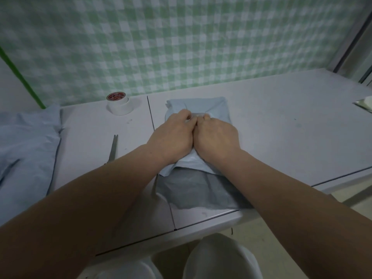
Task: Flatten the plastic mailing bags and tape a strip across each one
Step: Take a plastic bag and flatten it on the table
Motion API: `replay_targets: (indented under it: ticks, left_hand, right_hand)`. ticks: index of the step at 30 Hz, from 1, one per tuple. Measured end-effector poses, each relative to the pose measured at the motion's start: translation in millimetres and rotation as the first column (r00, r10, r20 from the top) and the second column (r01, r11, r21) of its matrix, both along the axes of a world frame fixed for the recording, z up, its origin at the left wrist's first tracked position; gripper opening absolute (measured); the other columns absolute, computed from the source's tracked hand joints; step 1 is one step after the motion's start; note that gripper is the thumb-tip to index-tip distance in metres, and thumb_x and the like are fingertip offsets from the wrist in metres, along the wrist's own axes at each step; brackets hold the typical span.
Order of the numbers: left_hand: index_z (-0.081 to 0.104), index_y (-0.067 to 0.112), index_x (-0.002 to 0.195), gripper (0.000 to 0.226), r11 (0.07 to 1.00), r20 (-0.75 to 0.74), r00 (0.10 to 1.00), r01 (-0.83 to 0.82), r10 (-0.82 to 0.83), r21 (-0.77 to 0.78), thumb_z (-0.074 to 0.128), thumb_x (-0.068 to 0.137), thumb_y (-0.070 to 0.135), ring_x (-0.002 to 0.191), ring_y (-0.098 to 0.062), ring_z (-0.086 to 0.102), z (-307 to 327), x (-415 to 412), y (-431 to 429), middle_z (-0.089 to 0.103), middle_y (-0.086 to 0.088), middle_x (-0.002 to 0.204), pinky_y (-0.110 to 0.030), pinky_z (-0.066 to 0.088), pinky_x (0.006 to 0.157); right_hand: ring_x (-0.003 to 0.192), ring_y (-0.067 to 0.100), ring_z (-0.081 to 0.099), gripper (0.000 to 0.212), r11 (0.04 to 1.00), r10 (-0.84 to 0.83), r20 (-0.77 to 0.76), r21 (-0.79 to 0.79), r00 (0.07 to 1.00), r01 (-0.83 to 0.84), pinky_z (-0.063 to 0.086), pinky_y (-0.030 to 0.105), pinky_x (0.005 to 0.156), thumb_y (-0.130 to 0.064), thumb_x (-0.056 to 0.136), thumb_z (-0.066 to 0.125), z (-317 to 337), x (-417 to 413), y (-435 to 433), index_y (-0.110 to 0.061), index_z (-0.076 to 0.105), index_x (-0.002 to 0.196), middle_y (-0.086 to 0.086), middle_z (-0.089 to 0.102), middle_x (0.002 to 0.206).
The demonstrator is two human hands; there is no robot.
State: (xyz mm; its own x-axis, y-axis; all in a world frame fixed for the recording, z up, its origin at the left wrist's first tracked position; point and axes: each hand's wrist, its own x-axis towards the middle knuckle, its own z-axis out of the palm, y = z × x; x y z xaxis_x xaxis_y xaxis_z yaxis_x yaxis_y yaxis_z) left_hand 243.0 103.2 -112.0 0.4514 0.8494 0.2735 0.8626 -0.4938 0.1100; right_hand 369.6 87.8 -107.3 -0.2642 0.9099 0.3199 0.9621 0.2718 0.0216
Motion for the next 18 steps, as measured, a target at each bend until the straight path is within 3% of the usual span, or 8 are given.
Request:
replay_targets:
  ticks: [2,4,7,12,18]
  left_hand:
    - [0.052,0.011,0.128,0.04,1.0,0.013,1.0,-0.024,0.024,-0.014,0.032,0.098,0.028,0.103,-0.026,0.051,-1.0,-1.3,1.5,0.046,-0.009,0.126,-0.041,0.047,0.081]
    - [0.048,0.011,0.131,0.037,0.999,0.033,0.999,-0.032,0.033,-0.016,0.033,0.1,0.025,0.106,-0.025,0.052,-1.4,-3.8,2.5,0.043,-0.008,0.13,-0.036,0.045,0.082]
    - [0.038,0.011,0.141,0.043,0.998,-0.023,0.998,-0.054,0.053,-0.037,0.03,0.102,0.027,0.114,-0.025,0.048,-1.3,-11.9,6.9,0.038,-0.008,0.138,-0.034,0.039,0.088]
    - [0.017,0.019,0.152,0.053,0.982,-0.199,0.971,-0.154,0.13,-0.109,0.02,0.102,0.036,0.137,-0.017,0.025,4.0,-26.9,6.8,0.015,0.003,0.154,-0.043,0.028,0.106]
    - [-0.002,0.035,0.151,0.062,0.94,-0.363,0.925,-0.215,0.11,-0.263,0.01,0.095,0.059,0.147,-0.016,0.0,9.2,-37.8,1.8,-0.01,0.008,0.159,-0.051,0.011,0.115]
  right_hand:
    - [0.106,0.03,0.055,0.039,0.999,0.007,0.013,-0.05,1.0,-0.006,0.03,0.031,0.069,-0.012,0.096,0.025,-2.9,-1.5,7.0,-0.003,0.047,0.126,0.015,0.053,0.123]
    - [0.124,0.031,0.042,0.043,0.991,0.01,0.02,-0.13,1.0,-0.008,0.034,0.036,0.091,-0.018,0.099,0.024,-6.7,-1.4,15.7,-0.002,0.036,0.138,0.02,0.039,0.141]
    - [0.144,0.027,0.014,0.051,0.97,0.014,-0.019,-0.244,1.0,-0.018,0.015,0.044,0.114,-0.028,0.102,0.017,-5.5,-2.6,23.5,-0.007,0.019,0.149,0.016,0.012,0.157]
    - [0.147,0.022,-0.008,0.056,0.931,0.04,-0.032,-0.362,0.999,-0.049,-0.002,0.047,0.117,-0.036,0.102,0.01,-2.3,-8.3,31.2,-0.015,0.001,0.153,0.008,-0.008,0.16]
    - [0.147,0.02,-0.005,0.06,0.92,0.057,-0.002,-0.387,0.998,-0.054,-0.003,0.049,0.116,-0.046,0.099,0.011,-0.5,10.7,24.1,-0.024,-0.002,0.153,0.002,-0.008,0.16]
